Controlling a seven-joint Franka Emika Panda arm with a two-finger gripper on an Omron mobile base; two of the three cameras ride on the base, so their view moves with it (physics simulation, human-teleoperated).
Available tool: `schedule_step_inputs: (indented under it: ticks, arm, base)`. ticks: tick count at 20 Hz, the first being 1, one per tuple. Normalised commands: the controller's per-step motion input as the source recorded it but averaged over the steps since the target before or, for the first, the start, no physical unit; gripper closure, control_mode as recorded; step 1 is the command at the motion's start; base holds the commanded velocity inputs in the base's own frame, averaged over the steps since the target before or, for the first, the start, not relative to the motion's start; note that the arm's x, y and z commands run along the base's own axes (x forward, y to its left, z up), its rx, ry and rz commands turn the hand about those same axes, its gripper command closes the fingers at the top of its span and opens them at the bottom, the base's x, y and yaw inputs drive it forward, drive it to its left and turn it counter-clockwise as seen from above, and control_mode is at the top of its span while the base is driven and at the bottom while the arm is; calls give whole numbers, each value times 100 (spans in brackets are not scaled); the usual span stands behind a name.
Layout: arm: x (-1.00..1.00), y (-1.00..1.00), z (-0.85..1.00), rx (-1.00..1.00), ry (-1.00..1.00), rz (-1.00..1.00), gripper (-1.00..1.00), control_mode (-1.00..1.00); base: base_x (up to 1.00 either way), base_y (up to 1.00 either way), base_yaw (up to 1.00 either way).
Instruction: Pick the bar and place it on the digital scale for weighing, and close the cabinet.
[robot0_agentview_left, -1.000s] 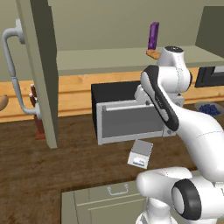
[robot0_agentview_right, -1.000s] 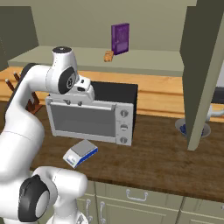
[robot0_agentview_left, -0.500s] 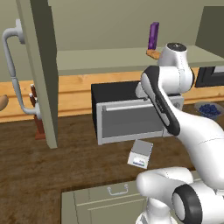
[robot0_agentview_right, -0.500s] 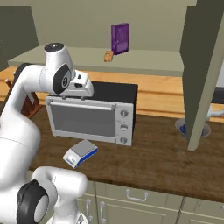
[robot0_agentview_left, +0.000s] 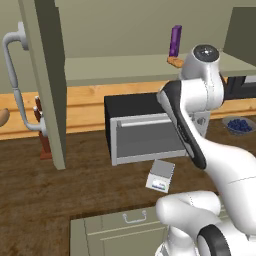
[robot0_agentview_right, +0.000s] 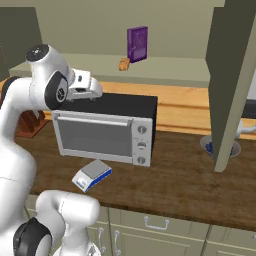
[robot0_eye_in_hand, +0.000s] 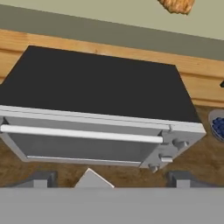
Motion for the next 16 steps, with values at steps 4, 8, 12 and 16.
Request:
schedule_step_inputs:
  ticks: [4,8,12,16]
  arm:
    - [-30,-24,23,0,-17,-3,-100,-100]
    - [-20,-47,27,0,-15,-4,-100,-100]
    - [-5,-13,5,0,-1,0,-100,-100]
    - [0,-32,15,14,0,0,-100,-100]
  base:
    - [0,0,0]
    - [0,0,0]
    - [0,0,0]
    - [0,0,0]
